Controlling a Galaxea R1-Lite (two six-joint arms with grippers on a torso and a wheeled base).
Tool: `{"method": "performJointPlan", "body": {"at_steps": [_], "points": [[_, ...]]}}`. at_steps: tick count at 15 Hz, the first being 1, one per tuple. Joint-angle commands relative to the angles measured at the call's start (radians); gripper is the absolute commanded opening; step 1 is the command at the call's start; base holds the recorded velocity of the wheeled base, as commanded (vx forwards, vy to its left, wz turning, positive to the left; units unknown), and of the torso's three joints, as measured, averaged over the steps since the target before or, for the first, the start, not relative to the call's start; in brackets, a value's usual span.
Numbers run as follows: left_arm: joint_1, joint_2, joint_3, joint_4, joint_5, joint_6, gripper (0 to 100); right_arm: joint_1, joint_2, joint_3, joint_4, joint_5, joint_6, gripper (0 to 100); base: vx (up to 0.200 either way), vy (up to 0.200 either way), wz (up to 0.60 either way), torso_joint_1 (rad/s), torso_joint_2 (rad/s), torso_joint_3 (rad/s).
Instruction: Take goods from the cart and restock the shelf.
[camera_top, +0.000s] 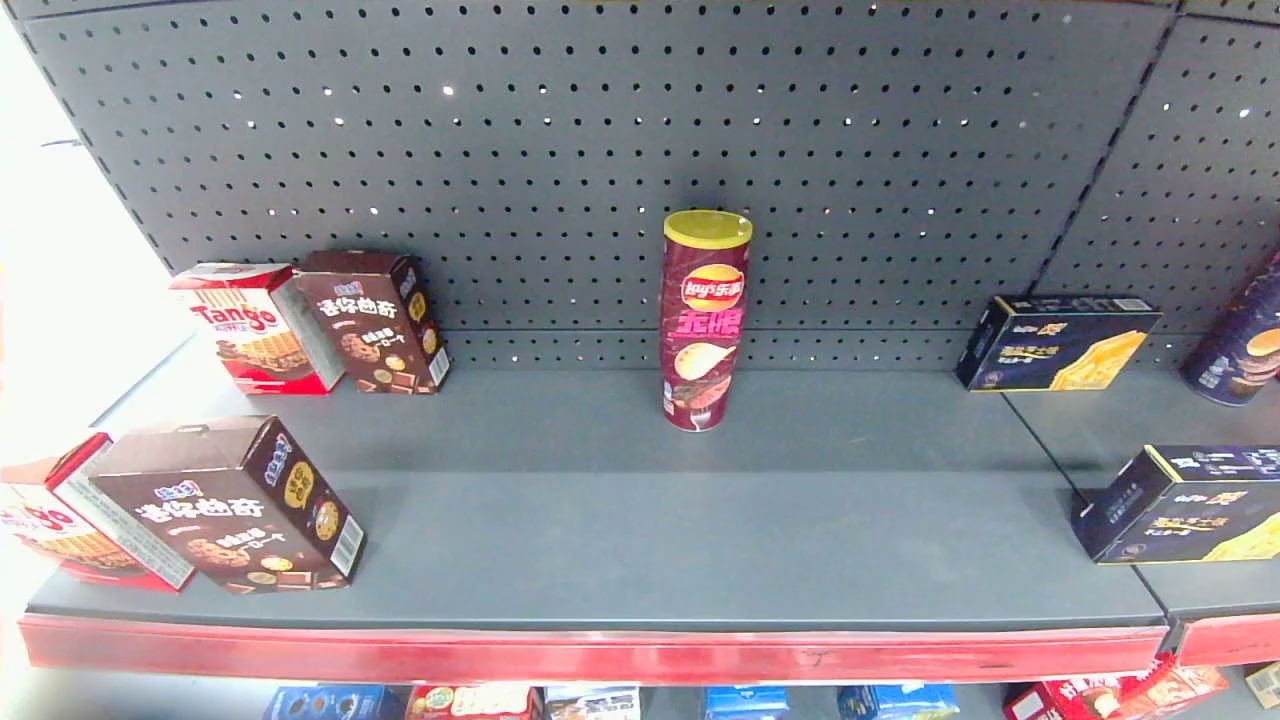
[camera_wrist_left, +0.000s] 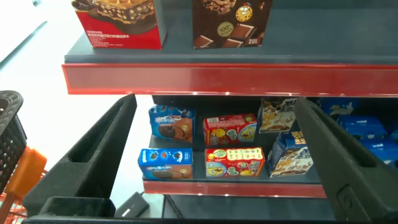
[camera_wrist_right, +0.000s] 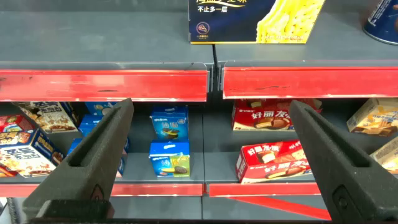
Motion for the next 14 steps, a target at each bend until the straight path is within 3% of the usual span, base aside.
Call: {"method": "performJointPlan", "body": {"at_steps": [1,10,14], "points": [[0.0,0.001,0.0,0.0,0.0,0.0,100,0.001,0.001,0.0,0.0,0.0,0.0,100,0.0,0.0,0.0,0.0,0.0,0.0],[0.0,0.001,-0.002,0.0,-0.001,-0.001,100,-0.001,0.001,0.0,0.0,0.0,-0.001,100,0.0,0.0,0.0,0.0,0.0,0.0],[0.0,0.001,-0.002,0.0,-0.001,0.0,100,-0.001,-0.001,0.0,0.0,0.0,0.0,100,0.0,0.0,0.6,0.0,0.0,0.001]]}}
